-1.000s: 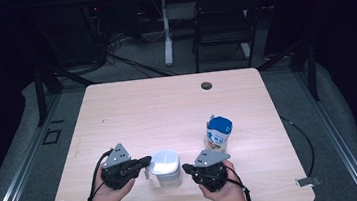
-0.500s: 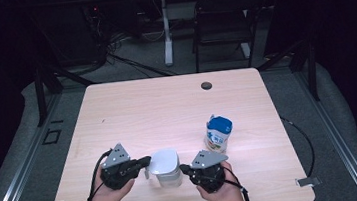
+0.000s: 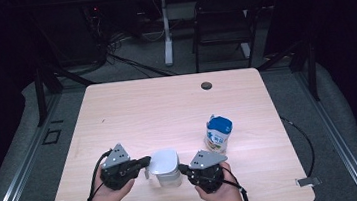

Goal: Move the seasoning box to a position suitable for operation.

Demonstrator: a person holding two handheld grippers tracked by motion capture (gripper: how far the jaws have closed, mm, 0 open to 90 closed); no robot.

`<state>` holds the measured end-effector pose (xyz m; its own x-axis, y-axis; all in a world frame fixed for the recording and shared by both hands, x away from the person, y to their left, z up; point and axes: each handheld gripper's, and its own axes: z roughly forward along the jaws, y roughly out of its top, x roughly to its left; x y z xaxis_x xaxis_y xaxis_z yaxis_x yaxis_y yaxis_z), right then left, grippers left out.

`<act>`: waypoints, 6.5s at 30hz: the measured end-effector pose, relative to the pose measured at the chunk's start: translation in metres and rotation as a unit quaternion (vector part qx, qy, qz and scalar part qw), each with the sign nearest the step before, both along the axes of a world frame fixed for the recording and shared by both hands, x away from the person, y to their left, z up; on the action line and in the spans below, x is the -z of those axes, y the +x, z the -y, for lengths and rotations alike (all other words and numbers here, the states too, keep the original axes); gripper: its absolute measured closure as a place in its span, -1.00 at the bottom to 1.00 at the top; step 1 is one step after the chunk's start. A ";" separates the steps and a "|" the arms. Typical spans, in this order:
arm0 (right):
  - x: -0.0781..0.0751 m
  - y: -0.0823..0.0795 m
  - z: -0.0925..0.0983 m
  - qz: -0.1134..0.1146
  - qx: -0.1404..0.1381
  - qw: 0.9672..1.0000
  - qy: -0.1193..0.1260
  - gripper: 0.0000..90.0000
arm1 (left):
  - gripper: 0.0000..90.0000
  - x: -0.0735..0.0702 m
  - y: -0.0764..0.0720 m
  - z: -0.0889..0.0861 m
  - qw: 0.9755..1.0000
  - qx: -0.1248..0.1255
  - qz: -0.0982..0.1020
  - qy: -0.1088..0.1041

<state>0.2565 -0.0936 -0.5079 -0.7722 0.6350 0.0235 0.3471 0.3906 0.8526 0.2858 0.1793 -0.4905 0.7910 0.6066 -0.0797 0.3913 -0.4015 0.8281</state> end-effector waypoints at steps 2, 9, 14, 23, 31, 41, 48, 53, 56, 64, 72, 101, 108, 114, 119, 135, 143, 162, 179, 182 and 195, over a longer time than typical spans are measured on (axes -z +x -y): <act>0.000 0.000 0.000 0.001 -0.001 1.000 -0.001 1.00 | 1.00 0.000 0.000 0.000 1.000 0.000 0.000 0.001; -0.002 -0.001 -0.002 0.004 -0.001 1.000 0.008 1.00 | 1.00 0.001 0.000 -0.001 1.000 -0.003 0.000 0.001; -0.004 -0.001 -0.002 0.006 -0.003 1.000 0.008 1.00 | 1.00 0.001 -0.001 -0.001 1.000 -0.004 0.001 0.002; -0.009 -0.003 -0.005 0.012 -0.007 1.000 0.017 1.00 | 1.00 0.001 -0.001 -0.001 1.000 -0.007 0.002 0.007; -0.012 -0.006 -0.010 0.017 -0.011 0.999 0.026 1.00 | 1.00 0.001 -0.002 -0.002 1.000 -0.007 0.001 0.011; -0.015 -0.006 -0.013 0.022 -0.017 0.999 0.030 1.00 | 1.00 0.003 -0.003 -0.002 1.000 -0.010 0.000 0.009; -0.016 -0.007 -0.015 0.023 -0.020 0.999 0.033 1.00 | 1.00 0.003 -0.003 -0.002 1.000 -0.011 0.000 0.010; -0.018 -0.008 -0.016 0.027 -0.019 0.999 0.041 1.00 | 1.00 0.004 -0.003 -0.003 1.000 -0.012 0.000 0.012; -0.019 -0.008 -0.017 0.029 -0.019 0.999 0.040 1.00 | 1.00 0.005 -0.003 -0.003 1.000 -0.015 -0.002 0.011; -0.018 -0.008 -0.018 0.028 -0.022 0.999 0.034 1.00 | 1.00 0.008 -0.002 -0.003 1.000 -0.016 -0.004 0.016; -0.017 -0.008 -0.017 0.026 -0.022 0.999 0.036 1.00 | 1.00 0.010 -0.001 -0.003 1.000 -0.018 -0.007 0.017; -0.015 -0.006 -0.014 0.025 -0.016 0.999 0.032 0.99 | 1.00 0.016 -0.001 -0.006 0.999 -0.020 -0.015 0.028; -0.015 -0.006 -0.013 0.026 -0.015 0.999 0.033 0.99 | 1.00 0.017 -0.001 -0.006 0.999 -0.016 -0.017 0.035; -0.015 -0.006 -0.014 0.025 -0.015 0.999 0.035 0.98 | 1.00 0.018 -0.001 -0.006 0.999 -0.017 -0.017 0.034; -0.015 -0.005 -0.014 0.026 -0.016 0.999 0.033 0.99 | 1.00 0.020 -0.001 -0.006 0.999 -0.018 -0.020 0.039; -0.015 -0.005 -0.014 0.027 -0.016 0.999 0.032 0.98 | 1.00 0.020 -0.002 -0.008 0.999 -0.018 -0.020 0.041; -0.015 -0.005 -0.013 0.029 -0.013 0.999 0.026 0.93 | 0.83 0.022 -0.001 -0.016 0.999 -0.034 -0.017 0.034; -0.021 0.008 0.000 0.028 0.003 0.999 0.037 0.70 | 0.22 0.034 -0.011 -0.027 0.999 -0.041 -0.018 0.030; -0.023 0.009 0.001 0.032 0.006 0.999 0.042 0.52 | 0.31 0.043 -0.011 -0.015 0.998 -0.033 -0.018 0.049; -0.023 0.008 0.002 0.034 0.010 0.998 0.045 0.44 | 0.32 0.043 -0.009 -0.015 0.998 -0.034 -0.019 0.048; -0.032 0.006 0.014 0.060 0.022 0.997 0.050 0.26 | 0.34 0.043 -0.005 -0.015 0.998 -0.038 -0.016 0.046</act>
<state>0.2621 -0.1074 -0.4759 -0.7444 0.6677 -0.0037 0.2546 0.2890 0.9229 0.2812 0.1942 -0.5332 0.7405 0.6705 -0.0450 0.4489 -0.4437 0.7757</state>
